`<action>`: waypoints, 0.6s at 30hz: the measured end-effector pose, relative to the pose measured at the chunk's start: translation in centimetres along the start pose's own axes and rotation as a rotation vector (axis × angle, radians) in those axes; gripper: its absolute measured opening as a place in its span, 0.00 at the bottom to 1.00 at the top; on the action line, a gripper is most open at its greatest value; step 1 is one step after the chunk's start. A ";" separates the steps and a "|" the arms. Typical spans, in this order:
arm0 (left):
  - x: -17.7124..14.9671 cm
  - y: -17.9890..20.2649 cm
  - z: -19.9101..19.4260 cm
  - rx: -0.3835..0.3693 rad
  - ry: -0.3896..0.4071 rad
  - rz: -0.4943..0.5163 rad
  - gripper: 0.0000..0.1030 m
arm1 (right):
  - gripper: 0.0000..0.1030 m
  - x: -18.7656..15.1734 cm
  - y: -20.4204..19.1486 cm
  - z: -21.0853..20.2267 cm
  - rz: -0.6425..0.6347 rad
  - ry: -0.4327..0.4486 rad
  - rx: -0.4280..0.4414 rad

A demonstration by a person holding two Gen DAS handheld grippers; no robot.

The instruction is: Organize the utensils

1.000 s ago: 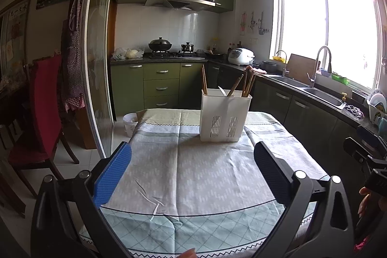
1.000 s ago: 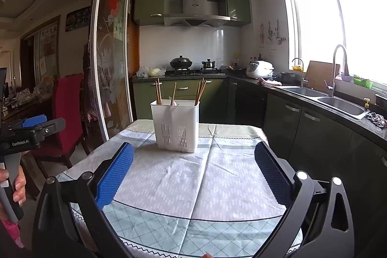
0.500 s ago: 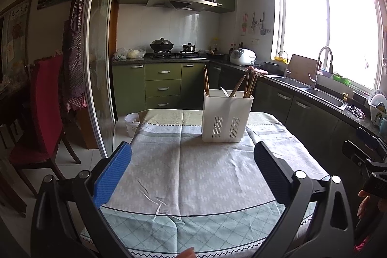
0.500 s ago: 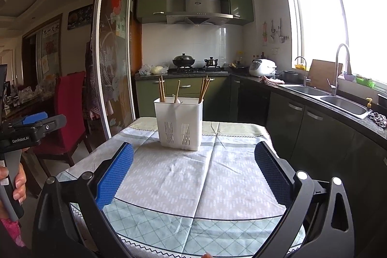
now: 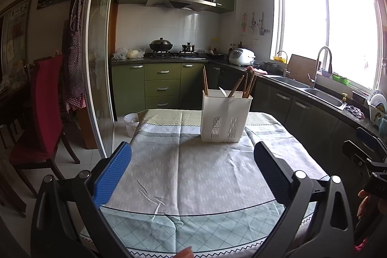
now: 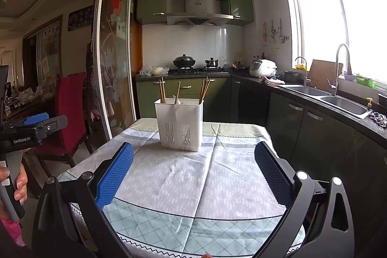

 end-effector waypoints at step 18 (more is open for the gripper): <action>0.1 0.2 0.3 0.024 -0.022 0.022 0.94 | 0.96 0.0 -0.1 0.1 0.000 -0.008 0.006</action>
Point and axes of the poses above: each gripper's, at about its wrist camera, not at the fingertips, and z roughly the way its jaws point, y to its right, x to its top, the point moved 2 cm from there along z, roughly the way its jaws point, and after that the axes turned 3 degrees about x, right-handed, at the moved point
